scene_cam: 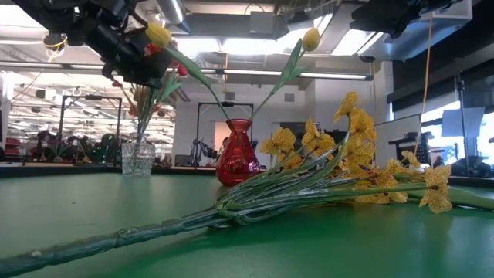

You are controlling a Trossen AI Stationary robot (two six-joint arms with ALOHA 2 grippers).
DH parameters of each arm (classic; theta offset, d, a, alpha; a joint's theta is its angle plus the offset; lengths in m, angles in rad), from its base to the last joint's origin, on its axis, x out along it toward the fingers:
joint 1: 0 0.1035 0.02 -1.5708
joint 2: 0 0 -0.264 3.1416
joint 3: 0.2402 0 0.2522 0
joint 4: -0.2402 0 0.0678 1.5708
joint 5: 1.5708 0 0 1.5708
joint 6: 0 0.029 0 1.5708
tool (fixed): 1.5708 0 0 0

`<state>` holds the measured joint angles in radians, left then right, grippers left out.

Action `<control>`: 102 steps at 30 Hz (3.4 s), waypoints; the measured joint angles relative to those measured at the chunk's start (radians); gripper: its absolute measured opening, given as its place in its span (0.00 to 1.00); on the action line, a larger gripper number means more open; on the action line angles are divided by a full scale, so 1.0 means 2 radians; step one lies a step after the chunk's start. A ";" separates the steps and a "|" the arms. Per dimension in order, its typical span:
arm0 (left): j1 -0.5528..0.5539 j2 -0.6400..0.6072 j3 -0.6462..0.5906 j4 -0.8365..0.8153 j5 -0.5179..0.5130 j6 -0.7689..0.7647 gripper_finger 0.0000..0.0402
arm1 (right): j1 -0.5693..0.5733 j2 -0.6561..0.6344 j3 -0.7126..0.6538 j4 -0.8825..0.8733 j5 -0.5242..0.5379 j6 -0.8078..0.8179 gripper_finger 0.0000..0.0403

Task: Sort flowers into vase by color
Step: Put the red flowers into the transparent flower vase, then put the bottom yellow flowers into the red flower vase

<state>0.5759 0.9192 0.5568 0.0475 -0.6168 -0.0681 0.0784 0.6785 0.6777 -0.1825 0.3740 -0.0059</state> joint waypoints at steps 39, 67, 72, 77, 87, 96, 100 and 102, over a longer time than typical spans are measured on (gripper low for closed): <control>-0.088 0.012 0.190 -0.513 -0.087 -0.170 0.66 | 0.000 0.000 0.000 0.004 0.000 0.006 0.47; -0.509 0.061 0.190 -0.404 0.056 -0.376 0.66 | 0.000 0.062 0.000 -0.209 -0.022 0.131 0.47; -0.540 0.164 0.190 -0.268 0.061 -0.335 0.66 | 0.000 0.061 0.000 -0.203 -0.020 0.131 0.47; -0.541 0.279 0.190 -0.137 0.097 -0.294 0.66 | 0.000 0.061 0.000 -0.197 -0.008 0.131 0.47; -0.512 0.408 0.190 0.021 0.196 -0.347 0.66 | 0.000 0.061 0.000 -0.195 0.027 0.132 0.47; -0.518 0.496 0.228 0.084 0.213 -0.353 0.66 | 0.000 0.061 0.000 -0.195 0.040 0.148 0.47; -0.523 0.536 0.269 0.069 0.211 -0.342 0.66 | 0.000 0.061 0.000 -0.195 0.040 0.159 0.47; -0.523 0.554 0.288 0.043 0.200 -0.344 0.66 | 0.000 0.061 0.000 -0.195 0.038 0.161 0.47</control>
<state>-0.4709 2.0281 1.1318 0.1339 -0.2176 -0.7551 0.0784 0.8008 0.6777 -0.5728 0.4507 0.3154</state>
